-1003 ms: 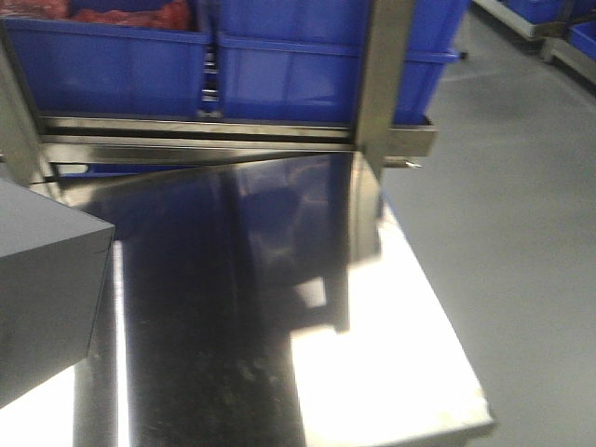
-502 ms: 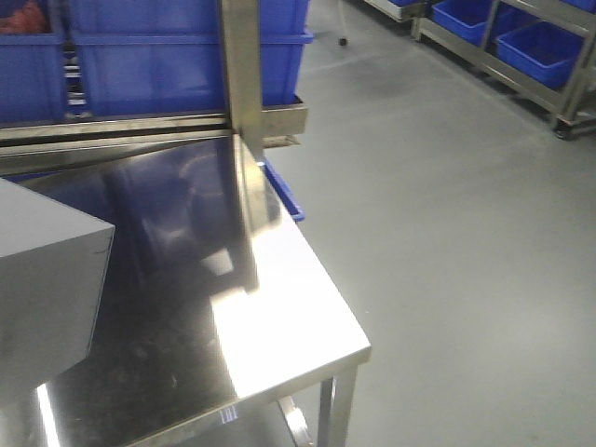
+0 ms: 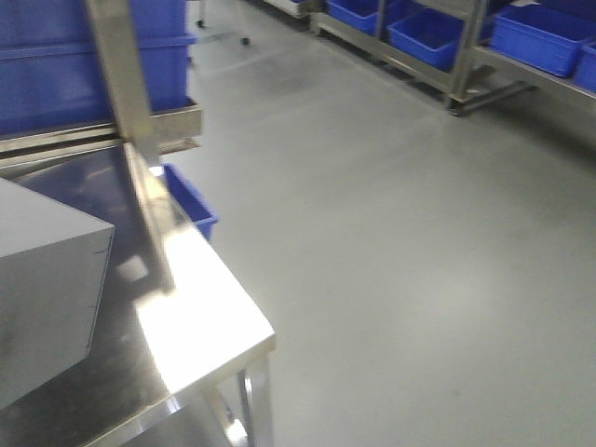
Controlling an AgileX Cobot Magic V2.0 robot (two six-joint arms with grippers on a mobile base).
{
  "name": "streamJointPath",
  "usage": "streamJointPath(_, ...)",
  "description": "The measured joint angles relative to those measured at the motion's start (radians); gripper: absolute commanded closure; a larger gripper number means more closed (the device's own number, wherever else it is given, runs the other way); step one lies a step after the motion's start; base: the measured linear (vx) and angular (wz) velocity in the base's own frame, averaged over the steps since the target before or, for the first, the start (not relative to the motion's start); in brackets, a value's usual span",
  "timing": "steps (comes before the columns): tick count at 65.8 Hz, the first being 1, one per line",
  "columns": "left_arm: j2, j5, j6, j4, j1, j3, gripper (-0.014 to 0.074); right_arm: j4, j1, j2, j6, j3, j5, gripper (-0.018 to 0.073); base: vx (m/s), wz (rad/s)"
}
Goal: Sort gray base to blue bin
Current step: 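Drive the base away from the table holding the gray base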
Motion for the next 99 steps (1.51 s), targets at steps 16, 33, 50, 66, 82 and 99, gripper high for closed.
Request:
streamJointPath(16,0.000,0.000,0.000,0.000,0.000,0.000,0.0603,0.000,0.000,0.000,0.000,0.000,0.000,0.0564,0.02,-0.53)
streamJointPath(33,0.000,0.000,0.000,0.000,0.000,0.000,0.0603,0.000,0.000,0.000,0.000,0.000,0.000,0.0564,0.03,-0.53)
streamJointPath(50,0.000,0.000,0.000,0.000,0.000,0.000,0.0603,0.000,0.000,0.000,0.000,0.000,0.000,0.0564,0.03,-0.60)
streamJointPath(66,0.000,0.000,0.000,0.000,0.000,0.000,0.0603,0.000,0.000,0.000,0.000,0.000,0.000,0.0564,0.03,-0.65)
streamJointPath(82,0.000,0.001,0.000,0.000,0.000,0.000,0.0603,0.000,0.000,0.000,0.000,0.000,0.000,0.0564,0.04,-0.58)
streamJointPath(99,0.000,0.004,0.000,0.000,0.000,0.000,0.0603,0.000,0.000,0.000,0.000,0.000,0.000,0.0564,0.11,-0.39)
